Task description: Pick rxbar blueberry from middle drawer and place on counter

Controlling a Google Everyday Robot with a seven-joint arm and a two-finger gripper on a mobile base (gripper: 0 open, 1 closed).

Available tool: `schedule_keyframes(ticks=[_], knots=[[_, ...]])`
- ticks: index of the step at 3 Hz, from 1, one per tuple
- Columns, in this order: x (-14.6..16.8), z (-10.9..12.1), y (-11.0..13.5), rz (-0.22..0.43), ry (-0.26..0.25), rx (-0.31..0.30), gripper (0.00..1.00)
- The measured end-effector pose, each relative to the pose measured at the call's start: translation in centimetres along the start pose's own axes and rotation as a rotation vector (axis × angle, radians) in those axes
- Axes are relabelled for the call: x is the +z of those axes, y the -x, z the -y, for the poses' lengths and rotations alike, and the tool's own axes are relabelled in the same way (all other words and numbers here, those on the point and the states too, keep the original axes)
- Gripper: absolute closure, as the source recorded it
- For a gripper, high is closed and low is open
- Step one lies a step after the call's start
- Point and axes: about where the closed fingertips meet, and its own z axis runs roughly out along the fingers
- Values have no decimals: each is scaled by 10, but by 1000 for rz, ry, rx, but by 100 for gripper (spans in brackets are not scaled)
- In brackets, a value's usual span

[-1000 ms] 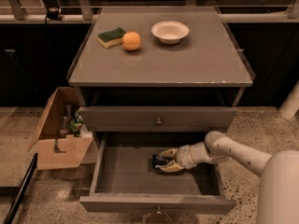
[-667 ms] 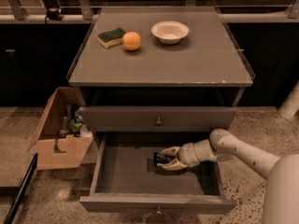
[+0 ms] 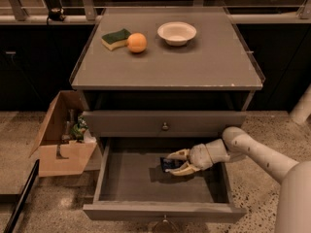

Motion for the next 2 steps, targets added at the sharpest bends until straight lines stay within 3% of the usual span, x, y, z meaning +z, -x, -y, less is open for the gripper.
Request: schedule_keyframes(ticks=[1,2], knots=[[-17,-16,26,-5,-59,12,100],[-31,-39,45,-20,-207,68,100]])
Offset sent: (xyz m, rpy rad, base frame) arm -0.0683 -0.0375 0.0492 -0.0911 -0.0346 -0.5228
